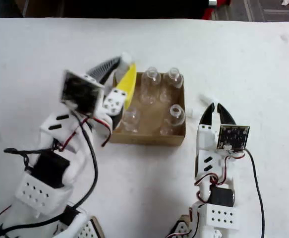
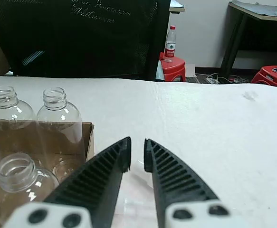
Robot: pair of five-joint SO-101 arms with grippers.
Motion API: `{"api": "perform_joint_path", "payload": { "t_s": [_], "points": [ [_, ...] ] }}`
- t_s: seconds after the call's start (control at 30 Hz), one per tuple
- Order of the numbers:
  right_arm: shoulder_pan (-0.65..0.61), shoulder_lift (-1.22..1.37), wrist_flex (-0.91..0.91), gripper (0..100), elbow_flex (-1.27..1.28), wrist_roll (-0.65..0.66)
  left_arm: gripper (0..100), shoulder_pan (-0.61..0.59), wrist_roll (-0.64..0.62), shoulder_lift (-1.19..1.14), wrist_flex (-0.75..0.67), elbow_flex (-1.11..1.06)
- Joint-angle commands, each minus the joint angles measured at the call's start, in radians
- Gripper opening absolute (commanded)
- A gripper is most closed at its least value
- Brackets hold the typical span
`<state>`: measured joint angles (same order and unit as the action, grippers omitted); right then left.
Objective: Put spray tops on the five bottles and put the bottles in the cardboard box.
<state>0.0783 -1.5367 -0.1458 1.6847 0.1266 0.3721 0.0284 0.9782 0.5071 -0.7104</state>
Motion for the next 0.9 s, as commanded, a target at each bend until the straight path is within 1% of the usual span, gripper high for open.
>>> {"api": "perform_joint_path", "payload": {
  "t_s": [0.0,0.03,0.13,0.23,0.3,0.43,0.5,0.67,0.87],
  "points": [
    [-0.008,-0.002,0.027,3.9,0.011,0.017,2,0.012,-0.261,-0.024,-0.341,-0.038],
    [-0.008,-0.002,0.027,3.9,0.011,0.017,2,0.012,-0.288,-0.064,-0.402,-0.04],
    [-0.008,-0.002,0.027,3.9,0.011,0.017,2,0.007,-0.305,-0.236,-0.555,0.011],
    [-0.008,-0.002,0.027,3.9,0.011,0.017,2,0.007,-0.307,-0.418,-0.635,0.115],
    [-0.008,-0.002,0.027,3.9,0.011,0.017,2,0.007,-0.31,-0.526,-0.643,0.203],
    [-0.008,-0.002,0.027,3.9,0.011,0.017,2,-0.019,-0.397,-0.702,-0.64,0.351],
    [-0.008,-0.002,0.027,3.9,0.011,0.017,2,-0.036,-0.41,-0.762,-0.64,0.387],
    [-0.008,-0.002,0.028,3.9,0.011,0.017,2,-0.064,-0.407,-0.802,-0.64,0.396],
    [-0.008,0.005,0.047,3.9,0.011,0.017,2,-0.061,-0.405,-0.799,-0.64,0.405]
  ]
}}
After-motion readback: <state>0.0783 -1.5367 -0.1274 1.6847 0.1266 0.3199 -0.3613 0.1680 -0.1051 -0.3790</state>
